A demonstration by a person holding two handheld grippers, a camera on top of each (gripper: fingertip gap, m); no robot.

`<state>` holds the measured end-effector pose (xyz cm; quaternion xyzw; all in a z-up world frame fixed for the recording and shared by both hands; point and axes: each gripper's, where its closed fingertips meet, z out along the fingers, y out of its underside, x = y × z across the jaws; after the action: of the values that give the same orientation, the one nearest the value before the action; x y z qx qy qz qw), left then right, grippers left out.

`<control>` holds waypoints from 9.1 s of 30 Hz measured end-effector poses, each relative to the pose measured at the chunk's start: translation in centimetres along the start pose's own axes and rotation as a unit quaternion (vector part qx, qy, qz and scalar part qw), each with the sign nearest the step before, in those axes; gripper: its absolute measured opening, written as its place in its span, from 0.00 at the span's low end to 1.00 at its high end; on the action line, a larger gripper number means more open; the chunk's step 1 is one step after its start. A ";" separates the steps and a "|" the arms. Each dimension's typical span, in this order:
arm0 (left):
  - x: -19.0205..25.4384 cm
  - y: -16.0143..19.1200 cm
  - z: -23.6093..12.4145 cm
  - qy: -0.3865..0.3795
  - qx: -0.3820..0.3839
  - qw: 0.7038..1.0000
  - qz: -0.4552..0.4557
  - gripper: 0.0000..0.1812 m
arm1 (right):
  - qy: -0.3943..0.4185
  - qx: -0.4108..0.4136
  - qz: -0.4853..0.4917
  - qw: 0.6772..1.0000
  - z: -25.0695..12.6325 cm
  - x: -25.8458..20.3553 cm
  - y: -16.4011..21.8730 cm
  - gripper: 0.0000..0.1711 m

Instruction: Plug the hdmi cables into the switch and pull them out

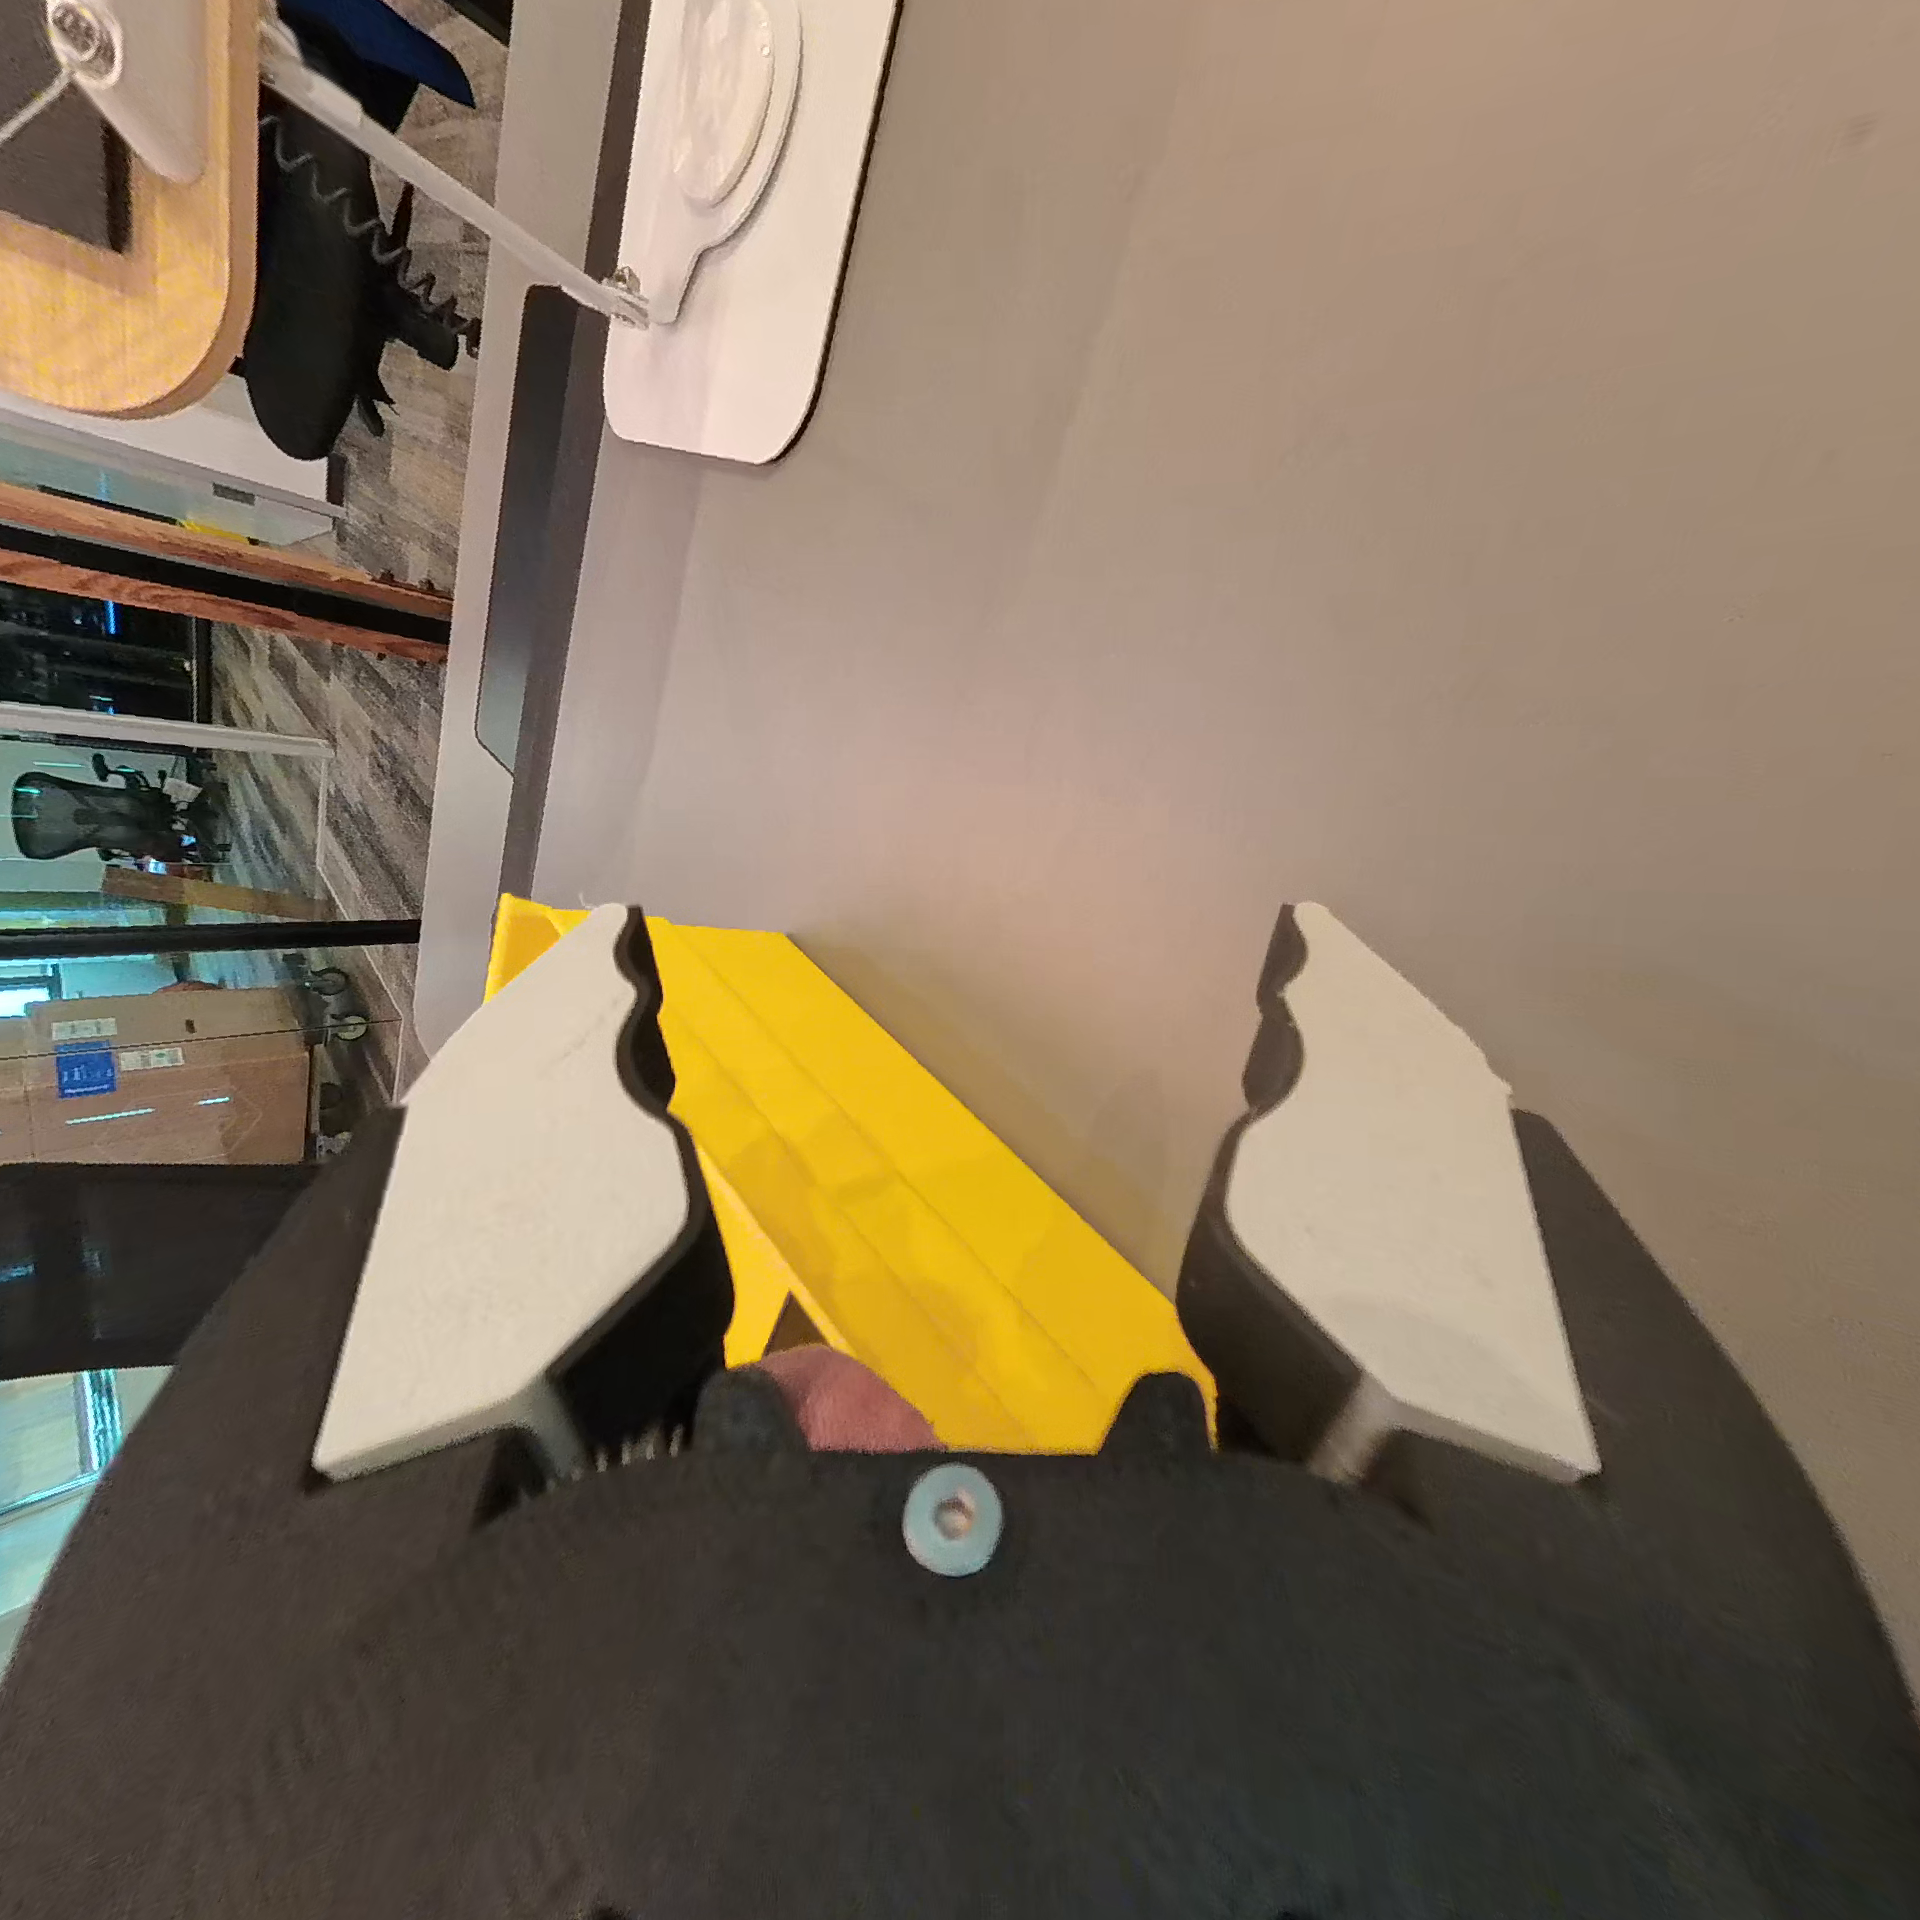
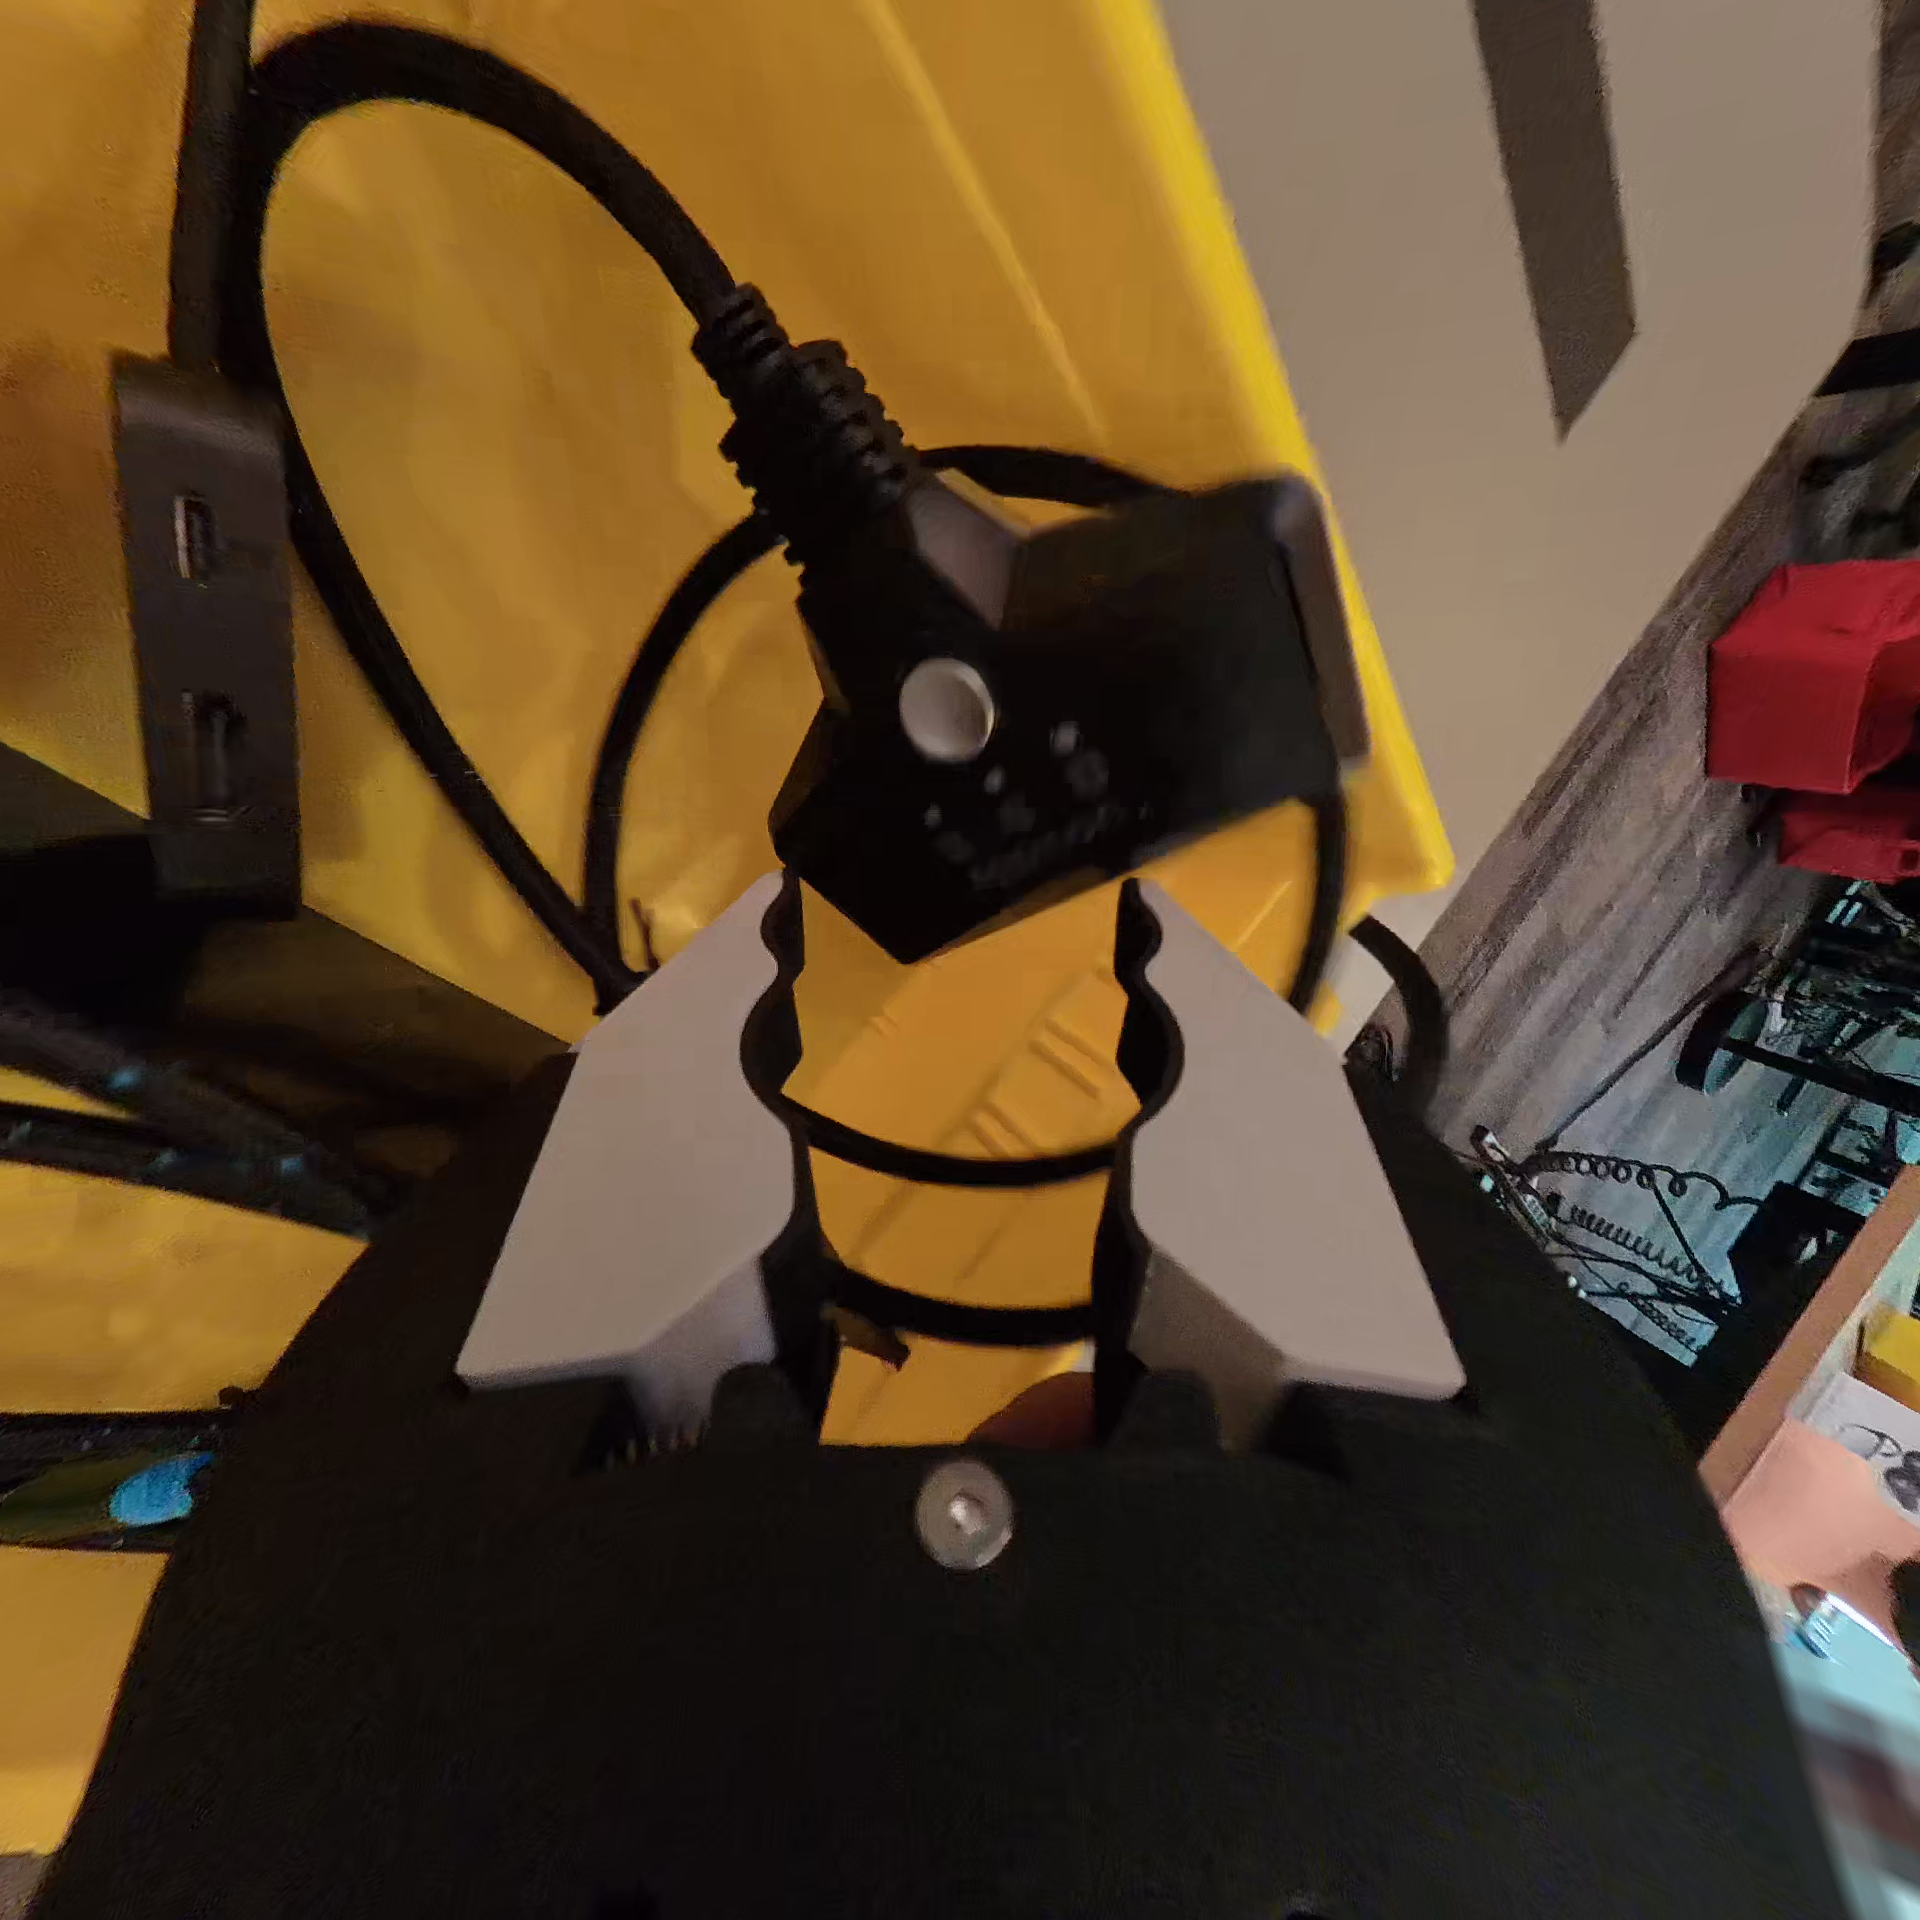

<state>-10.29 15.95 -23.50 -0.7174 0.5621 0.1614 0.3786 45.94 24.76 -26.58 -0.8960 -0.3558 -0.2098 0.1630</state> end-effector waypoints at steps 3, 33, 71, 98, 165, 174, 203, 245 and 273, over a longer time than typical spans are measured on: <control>-0.3 0.2 0.1 -0.001 -0.002 1.000 -0.005 0.60 | -0.015 0.052 0.025 0.998 -2.0 0.4 -0.8 0.36; 7.0 -9.0 -2.2 0.151 0.128 0.974 -0.114 0.77 | -0.246 0.442 -0.125 0.853 -24.0 -34.4 -17.2 0.86; 13.2 -6.9 5.0 0.224 0.037 0.936 -0.269 0.76 | -0.317 0.405 -0.146 0.845 -15.5 -40.4 -19.4 0.64; 12.4 -6.7 6.4 0.241 0.040 0.931 -0.271 0.81 | -0.439 0.363 -0.173 0.803 -16.9 -43.5 -18.6 0.17; 12.4 -6.7 6.4 0.241 0.040 0.931 -0.271 0.81 | -0.313 0.453 -0.144 0.822 -17.1 -41.7 -18.2 0.17; 12.5 -6.8 6.5 0.239 0.038 0.931 -0.274 0.81 | -0.308 0.452 -0.143 0.825 -17.0 -41.7 -18.1 0.18; -8.7 27.8 -10.6 -0.091 -0.129 0.867 -0.472 0.80 | 0.031 0.290 0.316 0.903 -9.5 -5.4 11.8 0.53; -5.8 25.0 -14.3 -0.010 0.122 0.776 -0.619 0.02 | -0.243 0.400 0.207 0.859 -14.9 -29.0 -13.7 0.34; 0.4 -12.3 -6.8 0.141 0.216 0.861 -0.438 0.03 | -0.292 0.645 0.181 0.683 -33.3 -27.7 -6.1 0.65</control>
<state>-0.06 11.81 -14.81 -0.8053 0.2578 -0.2498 0.4720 14.71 -1.46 -10.76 -0.6325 -0.2632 0.3773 0.6232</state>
